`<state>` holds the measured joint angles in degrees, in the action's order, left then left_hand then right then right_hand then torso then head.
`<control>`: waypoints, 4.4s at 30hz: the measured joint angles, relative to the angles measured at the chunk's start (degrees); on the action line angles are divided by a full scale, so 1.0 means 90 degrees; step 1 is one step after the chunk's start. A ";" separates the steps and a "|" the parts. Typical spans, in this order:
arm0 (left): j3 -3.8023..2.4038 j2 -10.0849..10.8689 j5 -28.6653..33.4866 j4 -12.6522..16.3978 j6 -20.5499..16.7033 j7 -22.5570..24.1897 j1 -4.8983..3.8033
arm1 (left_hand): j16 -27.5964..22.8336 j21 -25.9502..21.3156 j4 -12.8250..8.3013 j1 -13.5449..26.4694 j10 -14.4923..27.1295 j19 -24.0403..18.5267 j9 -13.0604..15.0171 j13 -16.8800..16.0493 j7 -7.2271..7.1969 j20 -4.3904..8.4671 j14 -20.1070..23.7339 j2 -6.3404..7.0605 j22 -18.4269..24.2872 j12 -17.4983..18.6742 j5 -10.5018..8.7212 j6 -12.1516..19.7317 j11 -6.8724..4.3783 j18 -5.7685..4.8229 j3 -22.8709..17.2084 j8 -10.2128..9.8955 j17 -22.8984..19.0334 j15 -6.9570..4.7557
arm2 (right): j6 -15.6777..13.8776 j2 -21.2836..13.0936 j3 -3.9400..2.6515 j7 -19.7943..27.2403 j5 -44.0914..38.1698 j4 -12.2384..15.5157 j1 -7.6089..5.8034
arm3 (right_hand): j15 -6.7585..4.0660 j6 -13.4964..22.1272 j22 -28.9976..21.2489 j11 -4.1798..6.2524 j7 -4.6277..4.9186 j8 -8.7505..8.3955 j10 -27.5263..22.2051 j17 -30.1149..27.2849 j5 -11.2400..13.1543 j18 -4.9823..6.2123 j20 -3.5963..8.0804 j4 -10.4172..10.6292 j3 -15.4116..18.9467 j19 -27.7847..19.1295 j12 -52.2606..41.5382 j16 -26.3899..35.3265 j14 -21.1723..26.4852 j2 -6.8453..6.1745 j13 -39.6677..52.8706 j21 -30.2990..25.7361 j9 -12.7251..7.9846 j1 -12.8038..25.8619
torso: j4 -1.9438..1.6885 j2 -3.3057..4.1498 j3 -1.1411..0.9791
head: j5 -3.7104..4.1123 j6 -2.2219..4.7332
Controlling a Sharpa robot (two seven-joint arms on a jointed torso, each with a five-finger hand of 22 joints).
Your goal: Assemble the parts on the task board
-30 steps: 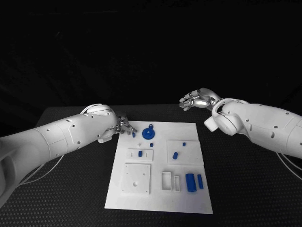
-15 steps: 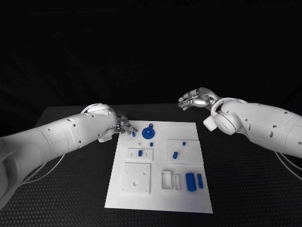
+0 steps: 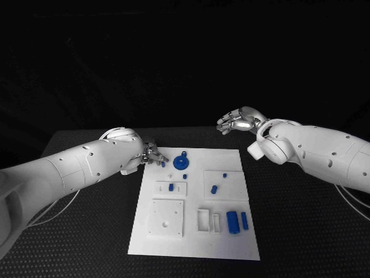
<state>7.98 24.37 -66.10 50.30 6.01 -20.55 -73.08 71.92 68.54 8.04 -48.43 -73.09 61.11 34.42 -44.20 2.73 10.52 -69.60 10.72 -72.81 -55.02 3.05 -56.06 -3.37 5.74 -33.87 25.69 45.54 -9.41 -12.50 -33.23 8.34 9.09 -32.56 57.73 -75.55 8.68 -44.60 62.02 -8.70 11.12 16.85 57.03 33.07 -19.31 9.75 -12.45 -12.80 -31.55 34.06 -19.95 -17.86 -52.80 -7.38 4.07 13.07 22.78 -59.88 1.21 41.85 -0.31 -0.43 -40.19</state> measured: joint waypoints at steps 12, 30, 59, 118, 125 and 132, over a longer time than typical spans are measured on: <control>0.0002 -0.0034 0.0035 -0.0050 0.0017 0.0029 0.0030 | 0.0000 0.0000 -0.0036 -0.0032 0.0000 -0.0007 0.0006 0.0001 -0.0012 0.0006 0.0014 -0.0031 -0.0001 0.0000 0.0000 0.0007 0.0000 0.0002 0.0036 0.0000 0.0006 -0.0011 | 0.0001 0.0003 0.0000 0.0000 0.0000 0.0000 0.0000 | 0.0000 0.0000 0.0006 0.0000 0.0000 0.0000 0.0000 0.0000 0.0000 0.0000 0.0000 0.0000 0.0000 0.0000 0.0000 0.0000 0.0000 0.0000 0.0000 0.0000 0.0000 0.0000 | 0.0000 -0.0003 -0.0003 | 0.0006 -0.0001; 0.0001 -0.0026 0.0116 -0.0022 0.0020 0.0066 0.0091 | 0.0000 0.0000 -0.0306 -0.0125 0.0046 -0.0058 0.0050 0.0001 -0.0008 -0.0031 0.0035 -0.0516 -0.0031 -0.0026 0.0000 -0.0014 0.0000 0.0013 0.0138 -0.0050 0.0027 -0.0010 | 0.0003 -0.0011 0.0000 0.0000 0.0000 0.0008 0.0000 | 0.0016 0.0000 0.0012 0.0000 0.0000 0.0000 0.0000 -0.0005 0.0000 0.0000 0.0000 0.0000 0.0000 0.0000 0.0000 0.0000 0.0016 0.0000 0.0000 0.0000 -0.0005 0.0000 | 0.0000 -0.0003 0.0001 | 0.0018 0.0002; -0.0006 0.0157 0.1104 0.0082 -0.0071 0.0090 0.0105 | 0.0096 0.0050 -0.1445 -0.0265 -0.0047 -0.0126 0.0217 0.0068 -0.0143 -0.0055 0.0030 -0.1461 -0.0107 -0.0106 0.0001 -0.0289 -0.0092 0.0006 -0.0127 0.0196 0.0050 0.0010 | 0.0009 -0.0015 0.0000 -0.0002 0.0000 -0.0002 0.0020 | -0.0006 0.0000 0.0023 0.0000 0.0000 0.0000 0.0000 -0.0004 -0.0024 0.0000 0.0000 0.0000 0.0000 0.0000 0.0000 0.0000 0.0037 0.0000 0.0000 0.0000 -0.0010 -0.0001 | 0.0000 -0.0006 -0.0003 | 0.0010 -0.0028; 0.0638 0.1780 0.0004 0.3239 -0.1211 -0.0448 0.0045 | 0.0242 0.0099 -0.1526 -0.0214 -0.0422 0.0050 0.0083 0.0137 -0.0189 0.0023 -0.0208 -0.1508 -0.0097 -0.0143 0.0064 -0.0723 -0.0215 -0.0101 -0.0157 0.0122 0.0093 -0.0001 | 0.0011 -0.0174 0.0001 -0.0014 0.0000 0.0059 0.0023 | -0.0008 0.0000 0.0047 0.0000 0.0000 0.0000 0.0000 -0.0009 -0.0023 0.0000 -0.0024 0.0018 0.0018 -0.0024 0.0000 0.0000 0.0035 -0.0001 -0.0004 -0.0025 -0.0020 -0.0001 | -0.0020 -0.0007 0.0001 | -0.0084 -0.0179; 0.0637 0.1751 -0.0036 0.3231 -0.1230 -0.0462 0.0069 | 0.0268 0.0124 -0.1528 -0.0188 -0.0436 0.0096 0.0077 0.0137 -0.0190 0.0048 -0.0247 -0.1482 -0.0097 -0.0143 0.0100 -0.0765 -0.0207 -0.0127 -0.0158 0.0099 0.0100 -0.0009 | 0.0011 -0.0175 0.0001 -0.0015 0.0000 0.0065 0.0023 | -0.0009 0.0000 0.0047 0.0000 0.0000 0.0000 0.0000 -0.0009 -0.0049 0.0000 -0.0023 0.0018 0.0018 -0.0024 0.0000 0.0000 0.0034 -0.0001 -0.0003 -0.0025 -0.0020 -0.0001 | -0.0021 -0.0006 0.0002 | -0.0069 -0.0190; 0.0634 0.1714 -0.0075 0.3227 -0.1237 -0.0487 0.0080 | 0.0267 0.0124 -0.1532 -0.0154 -0.0436 0.0097 0.0073 0.0137 -0.0191 0.0048 -0.0243 -0.1449 -0.0097 -0.0143 0.0101 -0.0766 -0.0207 -0.0140 -0.0161 0.0098 0.0099 -0.0013 | 0.0013 -0.0175 0.0000 -0.0015 0.0000 0.0073 0.0023 | -0.0009 0.0000 0.0053 0.0000 0.0000 0.0000 0.0000 -0.0009 -0.0049 0.0000 -0.0023 0.0018 0.0017 -0.0024 0.0000 0.0000 0.0034 -0.0001 -0.0003 -0.0025 -0.0020 -0.0001 | -0.0021 -0.0006 0.0001 | -0.0065 -0.0195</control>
<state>13.69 39.80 -66.78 79.34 -5.13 -24.94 -72.37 74.33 69.66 -5.75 -49.81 -77.01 61.97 35.07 -42.97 1.01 10.95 -71.78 -2.31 -73.69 -56.30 3.96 -62.96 -5.24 4.48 -35.32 26.57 46.43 -9.52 -12.38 -34.80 8.34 8.95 -32.56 58.39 -75.35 8.60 -44.60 62.50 -8.70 11.12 16.85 57.03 32.99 -19.75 9.75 -12.66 -12.65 -31.40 33.85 -19.95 -17.86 -52.49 -7.38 4.04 12.85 22.60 -59.88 1.02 41.79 -0.30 -1.02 -41.95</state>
